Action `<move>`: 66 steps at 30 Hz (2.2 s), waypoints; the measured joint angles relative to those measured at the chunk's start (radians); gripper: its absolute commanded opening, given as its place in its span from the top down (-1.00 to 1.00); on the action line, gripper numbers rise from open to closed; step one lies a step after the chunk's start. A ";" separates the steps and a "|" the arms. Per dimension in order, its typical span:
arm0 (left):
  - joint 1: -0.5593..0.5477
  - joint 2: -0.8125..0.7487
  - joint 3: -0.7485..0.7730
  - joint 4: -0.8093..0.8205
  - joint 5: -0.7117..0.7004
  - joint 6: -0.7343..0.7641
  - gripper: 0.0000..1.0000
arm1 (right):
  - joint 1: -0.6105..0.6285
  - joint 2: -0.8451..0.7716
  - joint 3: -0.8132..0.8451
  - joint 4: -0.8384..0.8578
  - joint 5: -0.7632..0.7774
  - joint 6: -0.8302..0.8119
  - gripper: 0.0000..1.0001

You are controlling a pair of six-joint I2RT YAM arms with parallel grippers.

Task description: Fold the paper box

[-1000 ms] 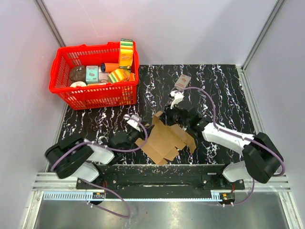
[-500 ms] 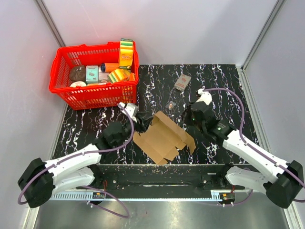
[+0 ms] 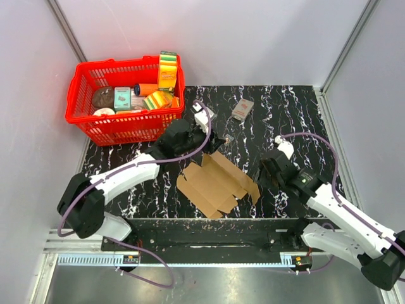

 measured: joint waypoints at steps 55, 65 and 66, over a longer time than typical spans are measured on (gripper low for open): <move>0.008 0.729 0.616 -0.513 0.246 0.243 0.09 | 0.000 0.076 -0.226 0.170 -0.107 -0.010 1.00; 0.008 0.723 0.583 -0.521 0.226 0.245 0.10 | 0.000 0.101 -0.222 0.181 -0.041 -0.036 1.00; 0.009 0.719 0.572 -0.522 0.224 0.245 0.10 | 0.000 0.109 -0.218 0.185 -0.029 -0.046 1.00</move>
